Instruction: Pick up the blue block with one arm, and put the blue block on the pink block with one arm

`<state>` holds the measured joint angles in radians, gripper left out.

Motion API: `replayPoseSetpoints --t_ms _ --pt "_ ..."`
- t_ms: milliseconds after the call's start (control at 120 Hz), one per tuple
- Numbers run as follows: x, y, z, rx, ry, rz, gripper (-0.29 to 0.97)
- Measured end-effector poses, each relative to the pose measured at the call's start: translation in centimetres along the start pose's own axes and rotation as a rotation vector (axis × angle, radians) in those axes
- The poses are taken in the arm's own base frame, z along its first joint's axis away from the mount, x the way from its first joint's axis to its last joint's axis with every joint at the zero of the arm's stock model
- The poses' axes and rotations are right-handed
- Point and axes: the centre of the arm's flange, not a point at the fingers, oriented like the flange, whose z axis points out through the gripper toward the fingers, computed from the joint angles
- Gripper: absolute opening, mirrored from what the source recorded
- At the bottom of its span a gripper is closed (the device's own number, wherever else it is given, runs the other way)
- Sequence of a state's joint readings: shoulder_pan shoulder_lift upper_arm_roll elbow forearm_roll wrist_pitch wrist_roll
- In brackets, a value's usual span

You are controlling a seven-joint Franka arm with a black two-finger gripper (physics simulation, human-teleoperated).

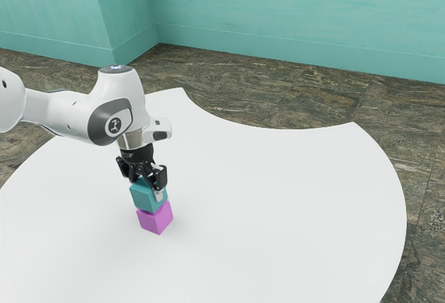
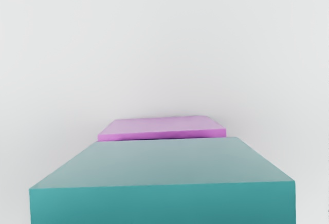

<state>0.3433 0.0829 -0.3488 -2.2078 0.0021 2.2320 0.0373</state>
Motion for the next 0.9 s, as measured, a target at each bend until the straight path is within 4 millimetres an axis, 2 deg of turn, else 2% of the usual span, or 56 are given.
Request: replayPoseSetpoints --t_ms 242,342,442,508,575,650,675,742,900 --pt "0.0 0.0 -0.2 -0.012 0.002 0.007 0.56" --pt "-0.1 0.0 -0.9 -0.007 0.014 0.011 0.61" --pt "-0.7 0.1 -4.6 0.021 0.073 0.013 0.63" --pt "-1.6 0.2 -8.2 0.048 0.121 0.011 0.65" --pt "-2.2 1.1 -12.7 0.072 0.171 0.022 0.66" --pt "-1.9 2.8 -18.9 0.074 0.221 0.041 0.66" --pt "-1.9 3.4 -20.2 0.073 0.226 0.048 0.66" --pt "-2.1 3.7 -21.4 0.068 0.205 0.05 0.67" --pt "-2.8 3.7 -21.1 0.062 0.136 0.048 0.67"
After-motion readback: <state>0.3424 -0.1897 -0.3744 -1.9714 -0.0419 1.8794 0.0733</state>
